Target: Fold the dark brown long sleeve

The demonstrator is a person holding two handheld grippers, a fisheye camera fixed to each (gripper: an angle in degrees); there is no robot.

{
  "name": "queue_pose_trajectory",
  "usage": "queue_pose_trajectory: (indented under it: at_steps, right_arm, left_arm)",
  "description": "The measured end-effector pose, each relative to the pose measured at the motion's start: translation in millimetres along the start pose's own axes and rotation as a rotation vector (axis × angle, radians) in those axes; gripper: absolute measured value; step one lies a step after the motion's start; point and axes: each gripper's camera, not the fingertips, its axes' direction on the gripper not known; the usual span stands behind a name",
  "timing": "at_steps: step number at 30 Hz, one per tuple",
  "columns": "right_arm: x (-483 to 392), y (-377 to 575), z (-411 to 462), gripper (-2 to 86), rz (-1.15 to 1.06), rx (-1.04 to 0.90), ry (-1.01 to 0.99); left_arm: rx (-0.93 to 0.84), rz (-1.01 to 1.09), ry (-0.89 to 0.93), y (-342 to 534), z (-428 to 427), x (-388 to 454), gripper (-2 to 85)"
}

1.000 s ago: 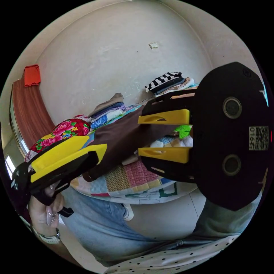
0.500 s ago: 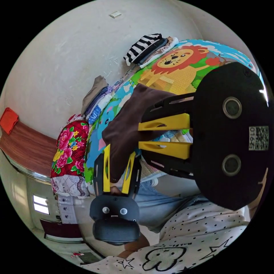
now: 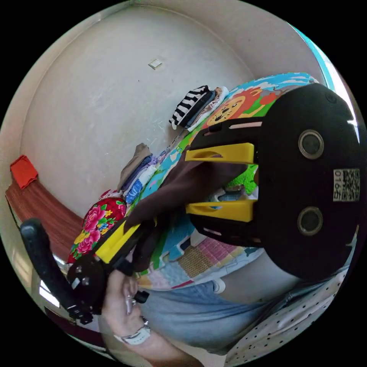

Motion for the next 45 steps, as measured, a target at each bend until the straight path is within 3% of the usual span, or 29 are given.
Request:
queue_pose_trajectory:
  at_steps: [3,9,14,24,33,38,45]
  right_arm:
    - [13.4,-10.4,19.7,13.7,-0.069,-0.037,0.087]
    - [77.0,-54.8,35.7,9.3,-0.243,-0.119,-0.107]
    - [131.7,-100.5,56.4,8.7,-0.317,-0.132,-0.231]
    - [188.8,-157.6,102.9,9.0,-0.502,-0.164,-0.24]
    - [274.1,-241.4,116.1,7.9,-0.655,-0.281,-0.605]
    - [323.5,-293.2,139.6,7.8,-0.713,-0.324,-0.787]
    - [387.5,-369.8,192.5,7.7,-0.711,-0.306,-0.835]
  left_arm:
    - [0.011,0.033,-0.01,-1.4,10.0,-1.1,5.2]
    - [-0.046,0.168,-0.197,1.0,44.7,15.7,13.3]
    - [-0.093,0.384,-0.332,-1.2,81.2,28.4,8.7]
    - [-0.165,0.49,0.071,-57.3,107.0,-25.1,6.5]
    - [-0.307,0.54,0.532,-116.5,112.7,-72.6,6.5]
    - [-0.351,0.576,0.631,-147.3,118.3,-97.5,6.4]
    - [-0.381,0.561,0.58,-219.3,159.5,-196.4,6.4]
